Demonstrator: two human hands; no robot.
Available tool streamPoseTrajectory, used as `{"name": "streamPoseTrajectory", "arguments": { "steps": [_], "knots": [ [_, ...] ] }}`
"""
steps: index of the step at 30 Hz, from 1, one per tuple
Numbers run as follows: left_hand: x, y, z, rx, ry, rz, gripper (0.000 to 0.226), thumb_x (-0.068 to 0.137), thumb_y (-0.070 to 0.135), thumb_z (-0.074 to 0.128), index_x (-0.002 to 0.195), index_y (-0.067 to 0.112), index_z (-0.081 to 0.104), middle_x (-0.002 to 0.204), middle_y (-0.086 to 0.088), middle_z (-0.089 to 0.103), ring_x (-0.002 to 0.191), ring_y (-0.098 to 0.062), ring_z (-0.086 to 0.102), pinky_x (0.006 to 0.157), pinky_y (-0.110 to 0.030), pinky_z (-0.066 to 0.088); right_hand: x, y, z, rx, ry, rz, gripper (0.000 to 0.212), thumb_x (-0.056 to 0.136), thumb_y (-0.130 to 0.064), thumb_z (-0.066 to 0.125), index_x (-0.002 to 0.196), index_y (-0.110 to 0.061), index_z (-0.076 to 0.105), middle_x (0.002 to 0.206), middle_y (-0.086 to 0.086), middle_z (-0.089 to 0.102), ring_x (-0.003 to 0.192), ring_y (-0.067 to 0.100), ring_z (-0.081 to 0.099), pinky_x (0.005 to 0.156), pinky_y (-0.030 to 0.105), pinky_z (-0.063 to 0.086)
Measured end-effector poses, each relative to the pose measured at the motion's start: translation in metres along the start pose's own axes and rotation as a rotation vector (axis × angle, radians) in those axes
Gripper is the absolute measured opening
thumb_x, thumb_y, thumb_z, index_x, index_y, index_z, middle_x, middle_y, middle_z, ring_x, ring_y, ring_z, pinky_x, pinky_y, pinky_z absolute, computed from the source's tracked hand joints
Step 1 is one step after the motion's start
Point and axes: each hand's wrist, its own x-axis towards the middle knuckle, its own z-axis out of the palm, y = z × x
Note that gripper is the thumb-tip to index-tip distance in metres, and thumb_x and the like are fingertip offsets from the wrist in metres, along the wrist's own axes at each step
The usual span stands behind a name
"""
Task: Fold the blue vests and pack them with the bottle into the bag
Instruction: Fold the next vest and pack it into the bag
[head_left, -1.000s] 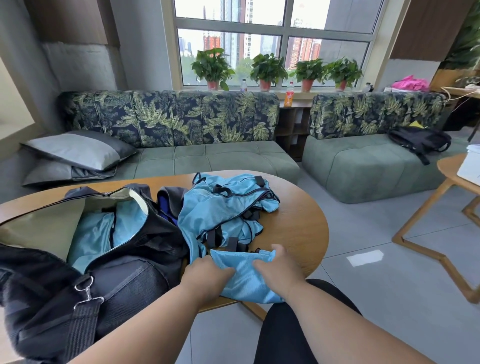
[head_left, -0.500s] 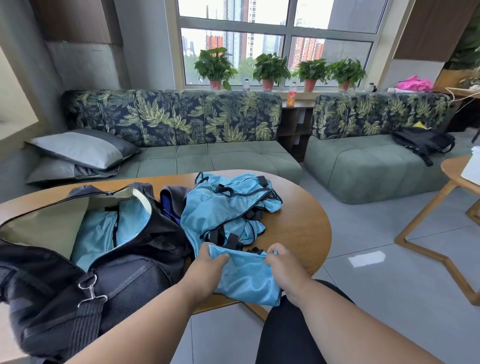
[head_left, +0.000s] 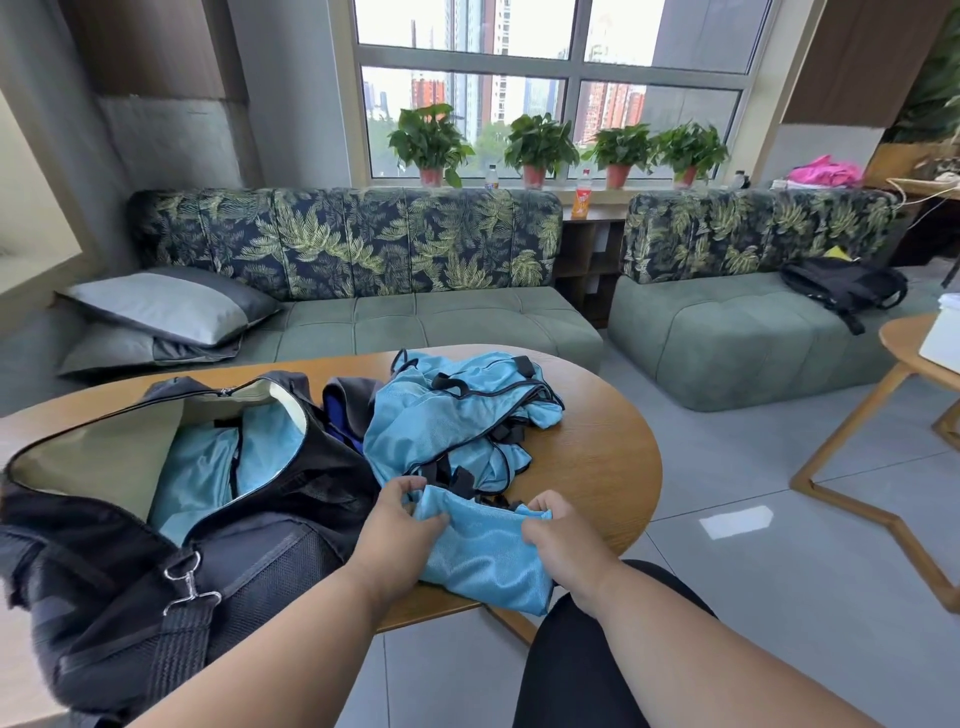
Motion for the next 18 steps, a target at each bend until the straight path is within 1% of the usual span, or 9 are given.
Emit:
{"name": "streamPoseTrajectory", "arguments": {
  "steps": [3,4,6,8,11,12,14,15,18],
  "knots": [
    [-0.004,0.013,-0.012,-0.003,-0.128,0.063,0.042,0.089,0.008,0.079,0.125,0.027,0.067,0.111,-0.003,0.078,0.102,-0.023,0.076,0.096,-0.043,0.061,-0.001,0.003,-0.001,0.017,-0.047,-0.068,0.023,0.088,0.002,0.051,0.1,-0.018,0.055,0.092,0.007,0.061,0.069,0.015,0.057,0.057,0.03,0.045],
    [-0.008,0.02,-0.016,0.025,-0.17,0.094,0.04,0.089,0.007,0.079,0.121,0.028,0.07,0.11,-0.001,0.079,0.103,-0.023,0.076,0.097,-0.042,0.061,-0.004,0.002,-0.001,0.026,-0.074,-0.089,0.033,0.088,0.003,0.053,0.109,-0.022,0.057,0.105,0.006,0.064,0.078,0.015,0.063,0.062,0.03,0.051],
    [-0.015,0.032,-0.024,0.079,-0.215,0.159,0.036,0.087,0.008,0.08,0.116,0.03,0.075,0.107,0.004,0.08,0.104,-0.023,0.075,0.096,-0.039,0.061,-0.01,-0.001,-0.001,-0.01,-0.137,-0.139,0.058,0.089,0.001,0.059,0.13,-0.04,0.053,0.126,-0.004,0.058,0.097,0.012,0.066,0.075,0.025,0.056],
    [-0.022,0.041,-0.032,0.088,-0.236,0.196,0.032,0.084,0.011,0.082,0.11,0.029,0.078,0.105,0.002,0.08,0.103,-0.025,0.076,0.095,-0.041,0.061,-0.015,-0.006,0.001,-0.066,-0.193,-0.192,0.076,0.085,-0.007,0.066,0.142,-0.05,0.042,0.135,-0.01,0.055,0.101,0.007,0.067,0.078,0.023,0.056],
    [-0.032,0.049,-0.044,0.094,-0.278,0.22,0.028,0.083,0.006,0.082,0.107,0.021,0.078,0.104,-0.004,0.08,0.102,-0.027,0.076,0.097,-0.046,0.061,-0.021,-0.014,0.007,-0.165,-0.225,-0.244,0.096,0.074,-0.031,0.085,0.151,-0.055,0.031,0.142,-0.017,0.057,0.113,0.004,0.067,0.098,0.035,0.059],
    [-0.034,0.051,-0.044,0.1,-0.292,0.226,0.028,0.084,0.003,0.082,0.107,0.019,0.078,0.104,-0.005,0.08,0.101,-0.026,0.076,0.097,-0.047,0.061,-0.022,-0.016,0.007,-0.171,-0.235,-0.253,0.102,0.072,-0.038,0.09,0.151,-0.056,0.029,0.142,-0.019,0.057,0.118,0.001,0.065,0.101,0.033,0.056],
    [-0.042,0.056,-0.049,0.121,-0.301,0.239,0.031,0.085,-0.001,0.082,0.109,0.018,0.078,0.105,-0.006,0.08,0.1,-0.025,0.076,0.097,-0.045,0.061,-0.03,-0.026,0.011,-0.168,-0.246,-0.28,0.099,0.07,-0.046,0.095,0.145,-0.059,0.032,0.142,-0.024,0.056,0.121,-0.011,0.057,0.103,0.02,0.049],
    [-0.045,0.058,-0.05,0.126,-0.307,0.248,0.032,0.084,-0.002,0.082,0.109,0.018,0.078,0.106,-0.008,0.08,0.099,-0.024,0.075,0.097,-0.044,0.06,-0.033,-0.031,0.012,-0.16,-0.248,-0.296,0.093,0.068,-0.049,0.096,0.139,-0.059,0.037,0.14,-0.023,0.057,0.122,-0.013,0.055,0.105,0.02,0.048],
    [-0.053,0.065,-0.056,0.139,-0.315,0.277,0.036,0.083,0.0,0.084,0.107,0.026,0.078,0.109,-0.012,0.077,0.094,-0.016,0.073,0.096,-0.04,0.059,-0.037,-0.041,0.017,-0.144,-0.299,-0.317,0.082,0.065,-0.055,0.096,0.135,-0.044,0.055,0.134,-0.016,0.067,0.125,-0.001,0.061,0.112,0.037,0.049]
  ]
}}
